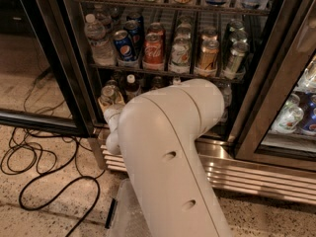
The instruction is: Pick 7up can from bottom shelf of fridge
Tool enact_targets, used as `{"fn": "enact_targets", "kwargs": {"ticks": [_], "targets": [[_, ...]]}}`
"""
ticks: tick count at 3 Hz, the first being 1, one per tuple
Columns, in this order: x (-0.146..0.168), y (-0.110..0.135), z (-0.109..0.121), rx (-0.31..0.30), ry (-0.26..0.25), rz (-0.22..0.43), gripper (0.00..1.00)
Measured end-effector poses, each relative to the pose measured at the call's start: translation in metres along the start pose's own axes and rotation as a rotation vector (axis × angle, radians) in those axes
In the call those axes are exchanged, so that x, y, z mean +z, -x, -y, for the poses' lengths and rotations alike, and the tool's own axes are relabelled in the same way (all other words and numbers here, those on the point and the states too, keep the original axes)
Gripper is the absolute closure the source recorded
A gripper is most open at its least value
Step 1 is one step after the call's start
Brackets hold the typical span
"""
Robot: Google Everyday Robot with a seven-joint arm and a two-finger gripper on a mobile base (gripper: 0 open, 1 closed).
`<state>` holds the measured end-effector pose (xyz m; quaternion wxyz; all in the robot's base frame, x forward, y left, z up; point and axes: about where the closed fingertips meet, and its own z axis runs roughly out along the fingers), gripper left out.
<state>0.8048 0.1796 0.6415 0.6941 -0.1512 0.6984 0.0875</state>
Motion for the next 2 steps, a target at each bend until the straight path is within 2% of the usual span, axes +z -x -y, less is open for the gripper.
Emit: {"fn": "enact_targets", "kwargs": {"ticks": [2], "targets": [[-0.039, 0.001, 0.004, 0.075, -0.007, -0.109, 1.0]]}}
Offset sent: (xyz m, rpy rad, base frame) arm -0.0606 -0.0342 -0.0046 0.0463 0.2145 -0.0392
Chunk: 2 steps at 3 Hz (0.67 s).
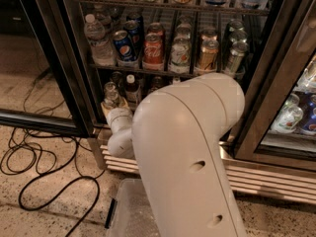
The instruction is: Pick 7up can from bottom shelf of fridge
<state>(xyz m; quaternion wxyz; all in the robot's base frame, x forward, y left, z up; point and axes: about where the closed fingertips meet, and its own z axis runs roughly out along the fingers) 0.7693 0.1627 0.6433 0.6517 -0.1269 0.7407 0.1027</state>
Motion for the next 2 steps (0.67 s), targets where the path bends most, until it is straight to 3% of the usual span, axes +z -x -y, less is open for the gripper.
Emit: {"fn": "enact_targets", "kwargs": {"ticks": [1, 2], "targets": [[-0.001, -0.001, 0.001, 0.001, -0.002, -0.004, 1.0], [-0.023, 0.006, 0.013, 0.044, -0.062, 0.021, 1.0]]}}
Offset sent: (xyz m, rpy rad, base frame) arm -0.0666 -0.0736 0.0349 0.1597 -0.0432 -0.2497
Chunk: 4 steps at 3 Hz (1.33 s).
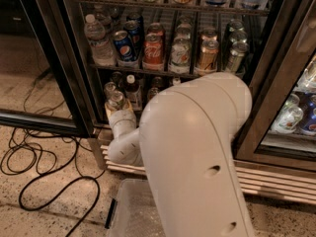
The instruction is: Pick 7up can from bottom shelf of fridge
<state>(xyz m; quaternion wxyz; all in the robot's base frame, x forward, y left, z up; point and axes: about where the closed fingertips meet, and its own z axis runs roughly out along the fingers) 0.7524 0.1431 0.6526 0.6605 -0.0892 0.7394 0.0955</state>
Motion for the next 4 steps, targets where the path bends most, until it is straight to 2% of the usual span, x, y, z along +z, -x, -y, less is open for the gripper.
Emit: {"fn": "enact_targets", "kwargs": {"ticks": [1, 2, 3, 4], "targets": [[-0.051, 0.01, 0.022, 0.076, -0.119, 0.025, 1.0], [-0.099, 0.01, 0.042, 0.121, -0.232, 0.02, 1.0], [-0.104, 0.005, 0.046, 0.126, -0.261, 0.006, 1.0], [-0.104, 0.005, 0.046, 0.125, -0.259, 0.007, 1.0]]}}
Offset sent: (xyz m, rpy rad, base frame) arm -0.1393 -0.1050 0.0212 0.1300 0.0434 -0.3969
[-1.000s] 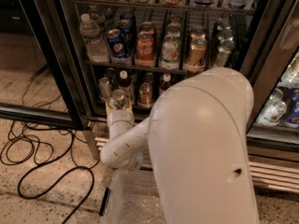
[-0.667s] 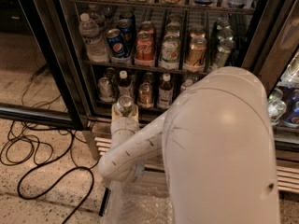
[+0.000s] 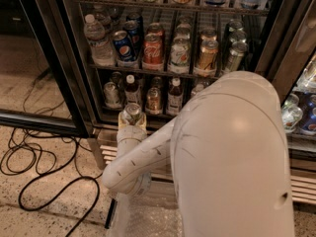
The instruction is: Pick 7up can from bottom shelf of fridge
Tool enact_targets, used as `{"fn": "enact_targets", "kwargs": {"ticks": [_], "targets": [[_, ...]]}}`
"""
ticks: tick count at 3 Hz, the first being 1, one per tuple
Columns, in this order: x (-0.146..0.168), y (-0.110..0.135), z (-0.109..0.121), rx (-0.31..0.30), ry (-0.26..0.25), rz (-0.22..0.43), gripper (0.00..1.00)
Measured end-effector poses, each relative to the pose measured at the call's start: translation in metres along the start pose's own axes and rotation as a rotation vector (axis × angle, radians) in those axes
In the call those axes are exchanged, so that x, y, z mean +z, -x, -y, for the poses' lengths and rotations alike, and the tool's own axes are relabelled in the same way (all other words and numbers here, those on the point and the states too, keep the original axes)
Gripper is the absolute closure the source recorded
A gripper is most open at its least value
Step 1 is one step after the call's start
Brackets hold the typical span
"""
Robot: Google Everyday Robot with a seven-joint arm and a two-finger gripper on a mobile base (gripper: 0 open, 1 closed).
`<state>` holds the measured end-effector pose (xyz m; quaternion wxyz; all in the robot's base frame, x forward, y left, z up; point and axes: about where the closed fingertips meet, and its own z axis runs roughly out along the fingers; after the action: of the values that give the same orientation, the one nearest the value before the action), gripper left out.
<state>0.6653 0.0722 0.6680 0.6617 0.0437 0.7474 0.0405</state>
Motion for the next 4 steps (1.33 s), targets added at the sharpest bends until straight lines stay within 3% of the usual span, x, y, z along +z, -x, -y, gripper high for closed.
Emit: {"fn": "enact_targets", "kwargs": {"ticks": [1, 3, 4], "targets": [[-0.012, 0.001, 0.024, 0.01, -0.072, -0.03, 1.0], [-0.082, 0.012, 0.139, -0.006, -0.388, -0.096, 1.0], [-0.087, 0.004, 0.151, 0.002, -0.432, -0.128, 1.0]]}}
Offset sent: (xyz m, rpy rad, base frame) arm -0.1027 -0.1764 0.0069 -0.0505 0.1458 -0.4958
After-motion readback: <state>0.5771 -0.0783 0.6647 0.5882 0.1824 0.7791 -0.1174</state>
